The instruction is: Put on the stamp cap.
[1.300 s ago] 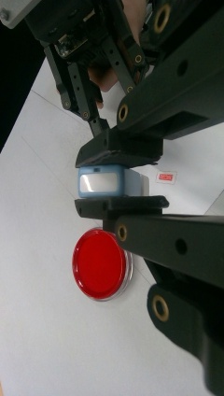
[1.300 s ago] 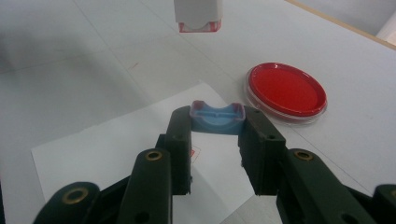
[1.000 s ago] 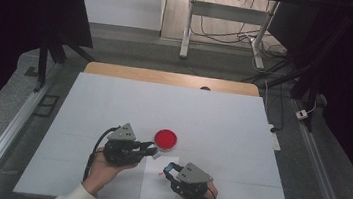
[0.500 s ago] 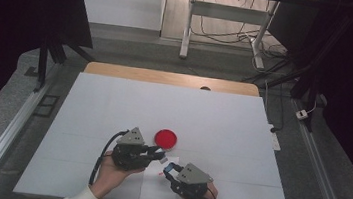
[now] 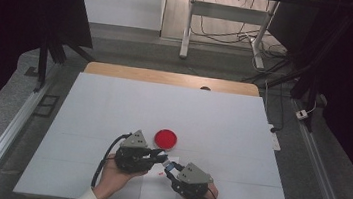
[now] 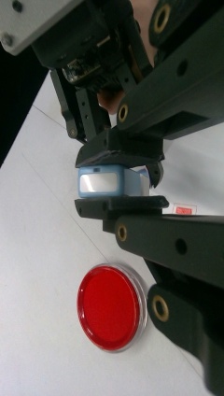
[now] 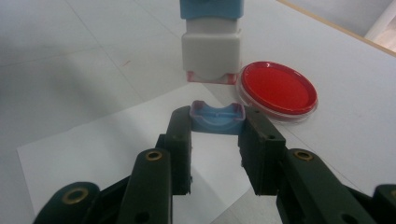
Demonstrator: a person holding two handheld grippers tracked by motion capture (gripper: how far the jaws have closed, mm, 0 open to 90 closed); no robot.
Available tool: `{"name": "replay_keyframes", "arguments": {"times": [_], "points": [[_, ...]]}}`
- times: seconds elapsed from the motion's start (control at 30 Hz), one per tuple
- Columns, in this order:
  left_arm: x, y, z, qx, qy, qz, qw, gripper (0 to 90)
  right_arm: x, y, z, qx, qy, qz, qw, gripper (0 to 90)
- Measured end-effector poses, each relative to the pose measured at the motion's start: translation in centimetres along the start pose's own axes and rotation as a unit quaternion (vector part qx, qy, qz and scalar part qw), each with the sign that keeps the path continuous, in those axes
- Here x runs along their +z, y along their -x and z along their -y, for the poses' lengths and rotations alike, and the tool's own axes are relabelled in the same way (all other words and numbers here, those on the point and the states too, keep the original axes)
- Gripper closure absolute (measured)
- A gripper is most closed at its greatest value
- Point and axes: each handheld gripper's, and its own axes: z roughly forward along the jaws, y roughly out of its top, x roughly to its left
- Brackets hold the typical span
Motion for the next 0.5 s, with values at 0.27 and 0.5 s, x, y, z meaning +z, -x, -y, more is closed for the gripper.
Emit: {"name": "replay_keyframes", "arguments": {"times": [0.27,0.5], "points": [[0.19,0.23,0.19,-0.006,0.014,-0.003,0.9999,75.4,-0.08,0.01,-0.03,0.003,0.005,0.009,0.9999,65.0],[0.38,0.26,0.35,-0.017,0.021,0.003,0.9996,75.5,-0.03,-0.07,-0.03,0.001,0.006,0.014,0.9999,65.0]]}}
